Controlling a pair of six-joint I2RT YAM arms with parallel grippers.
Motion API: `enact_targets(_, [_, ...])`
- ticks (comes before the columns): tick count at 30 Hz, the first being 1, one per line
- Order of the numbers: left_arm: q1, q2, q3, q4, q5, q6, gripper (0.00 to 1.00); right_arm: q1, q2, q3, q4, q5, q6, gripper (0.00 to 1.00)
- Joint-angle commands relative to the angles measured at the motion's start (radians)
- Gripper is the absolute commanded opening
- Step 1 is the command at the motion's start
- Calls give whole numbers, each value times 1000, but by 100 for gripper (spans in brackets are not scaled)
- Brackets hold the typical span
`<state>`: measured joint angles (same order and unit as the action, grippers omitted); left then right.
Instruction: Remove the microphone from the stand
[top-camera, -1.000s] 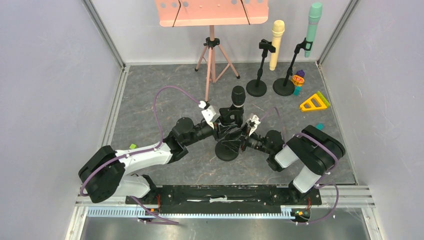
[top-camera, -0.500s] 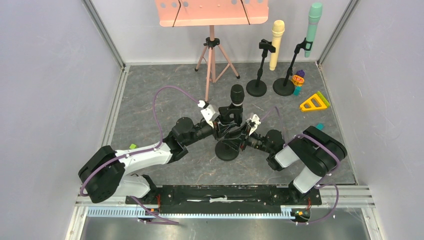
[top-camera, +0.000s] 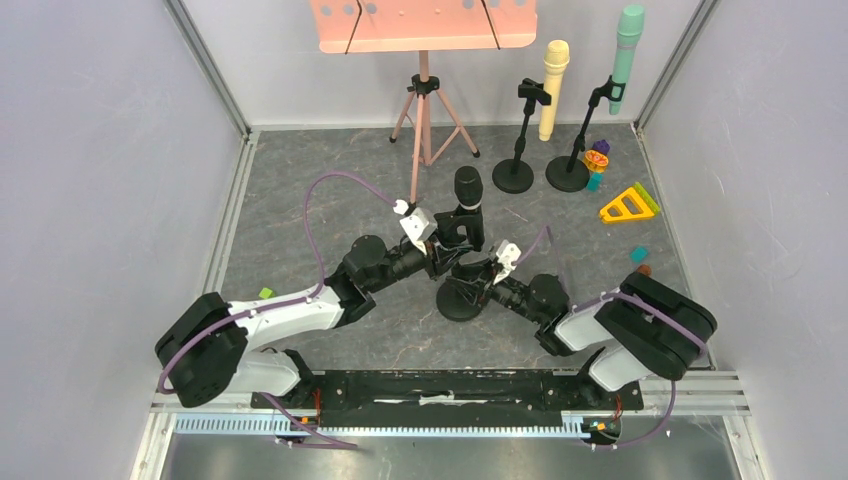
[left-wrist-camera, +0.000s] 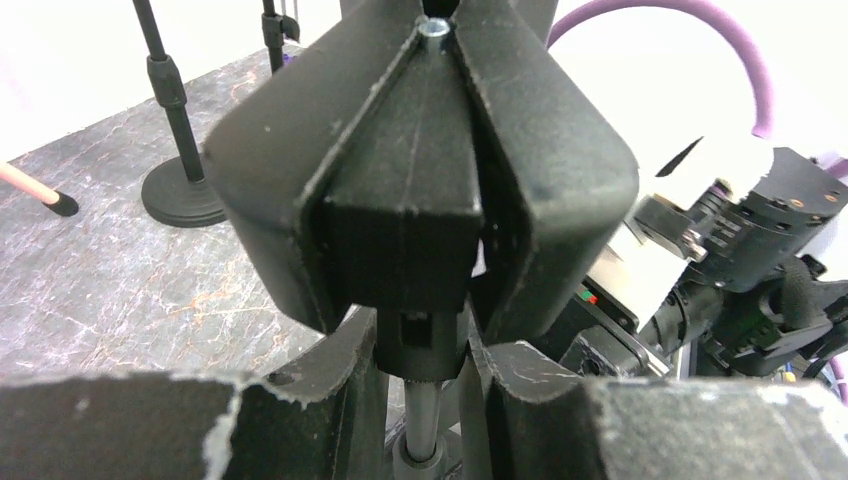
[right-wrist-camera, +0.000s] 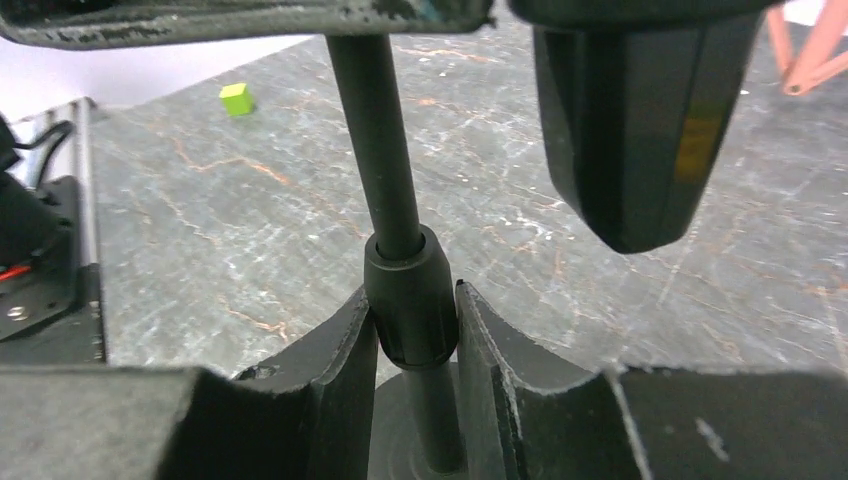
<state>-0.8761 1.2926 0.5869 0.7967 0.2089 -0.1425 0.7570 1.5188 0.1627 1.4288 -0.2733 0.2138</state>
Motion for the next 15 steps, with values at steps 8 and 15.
enact_targets(8, [-1, -19, 10, -33, -51, -21, 2, 160, -118, 44, -95, 466, -312, 0])
enact_targets(15, [-1, -42, 19, -93, -68, 16, 2, 263, -89, 17, -11, 633, -302, 7])
